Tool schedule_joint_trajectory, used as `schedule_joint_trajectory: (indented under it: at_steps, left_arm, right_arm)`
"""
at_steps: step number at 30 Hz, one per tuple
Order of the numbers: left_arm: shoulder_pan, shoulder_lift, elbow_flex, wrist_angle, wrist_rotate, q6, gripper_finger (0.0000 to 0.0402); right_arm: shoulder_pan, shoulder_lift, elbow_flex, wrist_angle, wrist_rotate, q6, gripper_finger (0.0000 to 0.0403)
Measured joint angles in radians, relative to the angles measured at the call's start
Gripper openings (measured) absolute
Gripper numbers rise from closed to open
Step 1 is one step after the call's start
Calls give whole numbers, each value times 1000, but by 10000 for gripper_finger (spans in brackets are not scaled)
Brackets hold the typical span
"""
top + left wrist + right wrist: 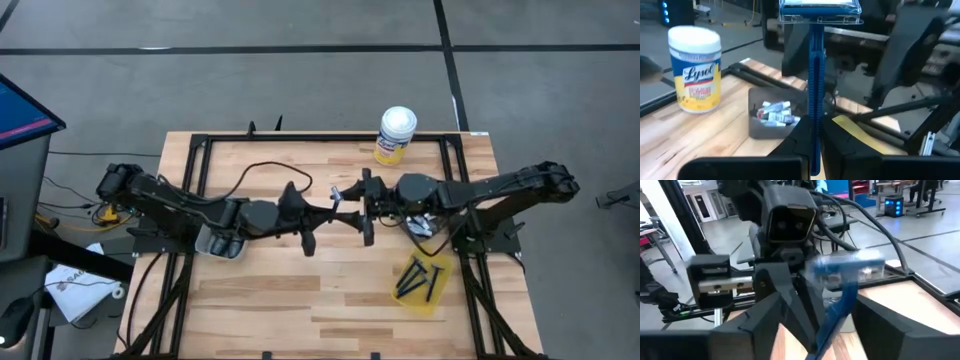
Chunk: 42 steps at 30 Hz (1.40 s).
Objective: Pick & Place Travel size toiletries
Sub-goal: Put the blue razor into the yellow bin
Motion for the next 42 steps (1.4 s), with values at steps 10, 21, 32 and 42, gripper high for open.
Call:
schedule_joint_trajectory:
  at_steps: [10, 21, 32, 42]
  left_arm:
    - [9, -5, 0, 15, 6, 20, 10]
    - [-8, -8, 0, -49, 0, 8, 74]
    - [-80, -166, 1, -588, 18, -297, 99]
    - [-112, -327, -108, -651, 20, -426, 92]
  right_arm:
    - [-28, 0, 0, -8, -47, 0, 22]
    - [-47, -58, 0, -87, -42, 56, 23]
    - [16, -240, 0, -907, 67, 255, 23]
    - [322, -112, 0, -1228, 5, 439, 23]
